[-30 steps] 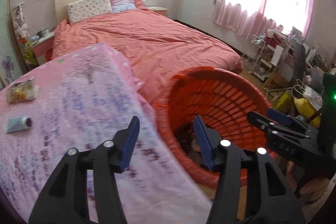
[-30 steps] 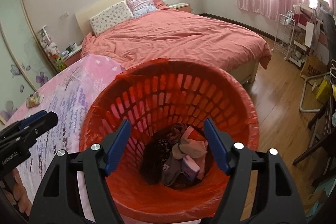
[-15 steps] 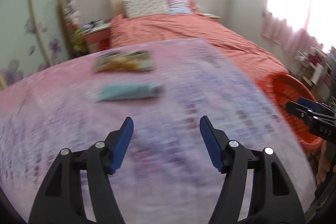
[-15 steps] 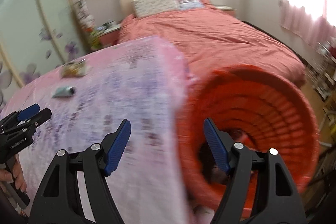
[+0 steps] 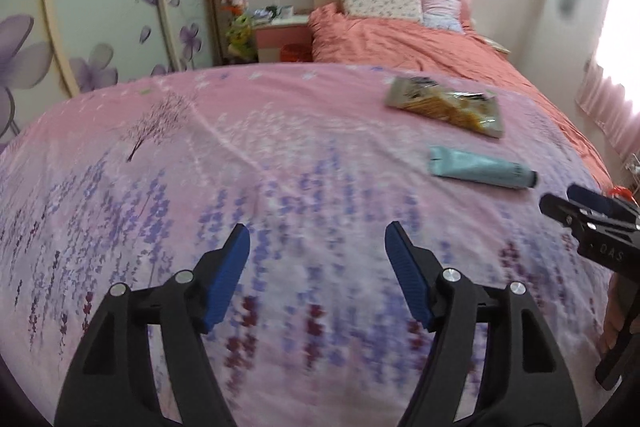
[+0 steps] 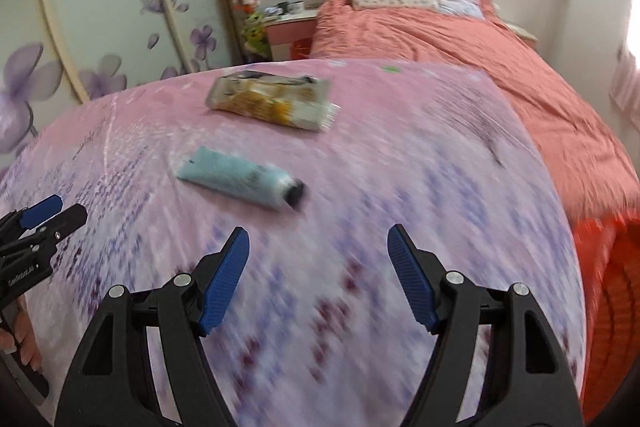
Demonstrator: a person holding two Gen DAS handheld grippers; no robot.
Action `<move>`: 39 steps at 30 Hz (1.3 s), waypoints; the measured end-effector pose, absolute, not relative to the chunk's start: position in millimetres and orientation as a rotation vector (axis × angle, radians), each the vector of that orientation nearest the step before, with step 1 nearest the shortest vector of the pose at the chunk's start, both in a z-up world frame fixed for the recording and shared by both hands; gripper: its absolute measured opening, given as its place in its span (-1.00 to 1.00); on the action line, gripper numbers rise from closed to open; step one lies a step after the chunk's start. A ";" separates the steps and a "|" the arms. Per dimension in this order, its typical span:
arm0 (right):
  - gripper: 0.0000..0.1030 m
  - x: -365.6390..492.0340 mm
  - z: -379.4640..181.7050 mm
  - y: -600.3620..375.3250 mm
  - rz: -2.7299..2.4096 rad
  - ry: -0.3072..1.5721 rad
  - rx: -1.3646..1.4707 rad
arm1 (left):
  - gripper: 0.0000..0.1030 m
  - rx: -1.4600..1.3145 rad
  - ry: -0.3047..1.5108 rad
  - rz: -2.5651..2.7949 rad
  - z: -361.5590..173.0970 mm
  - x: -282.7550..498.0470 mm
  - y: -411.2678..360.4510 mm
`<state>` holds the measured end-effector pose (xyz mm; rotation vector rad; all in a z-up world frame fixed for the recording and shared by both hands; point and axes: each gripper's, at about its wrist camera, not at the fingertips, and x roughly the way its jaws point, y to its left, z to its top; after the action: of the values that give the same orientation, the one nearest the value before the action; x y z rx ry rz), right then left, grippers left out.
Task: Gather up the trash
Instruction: 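Return both open tools from the basket to the bedspread, then grasp the teal tube by its cap end with the right tool, then grasp the snack wrapper with the left tool while the right tool holds the teal tube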
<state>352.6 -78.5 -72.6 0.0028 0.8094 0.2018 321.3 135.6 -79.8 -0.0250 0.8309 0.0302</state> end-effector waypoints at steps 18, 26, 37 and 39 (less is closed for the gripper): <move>-0.46 365.2 -76.3 -62.5 0.278 0.871 -0.064 | 0.57 -0.015 0.935 0.033 -100.0 336.0 142.0; -0.46 299.7 -80.6 -110.9 0.159 0.870 -0.037 | 0.57 -0.062 0.920 -0.014 -91.0 353.0 126.9; -0.46 287.6 -83.8 -154.2 -0.055 0.869 0.078 | 0.75 -0.066 0.784 -0.100 -52.8 449.2 1.0; -0.45 288.2 -84.9 -158.0 -0.048 0.868 0.095 | 0.76 -0.059 0.798 -0.069 -51.7 479.3 -22.0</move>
<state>288.2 -158.0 -84.9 0.0946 0.8680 -0.0478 479.3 -22.0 -51.7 -0.0593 0.7977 -0.0688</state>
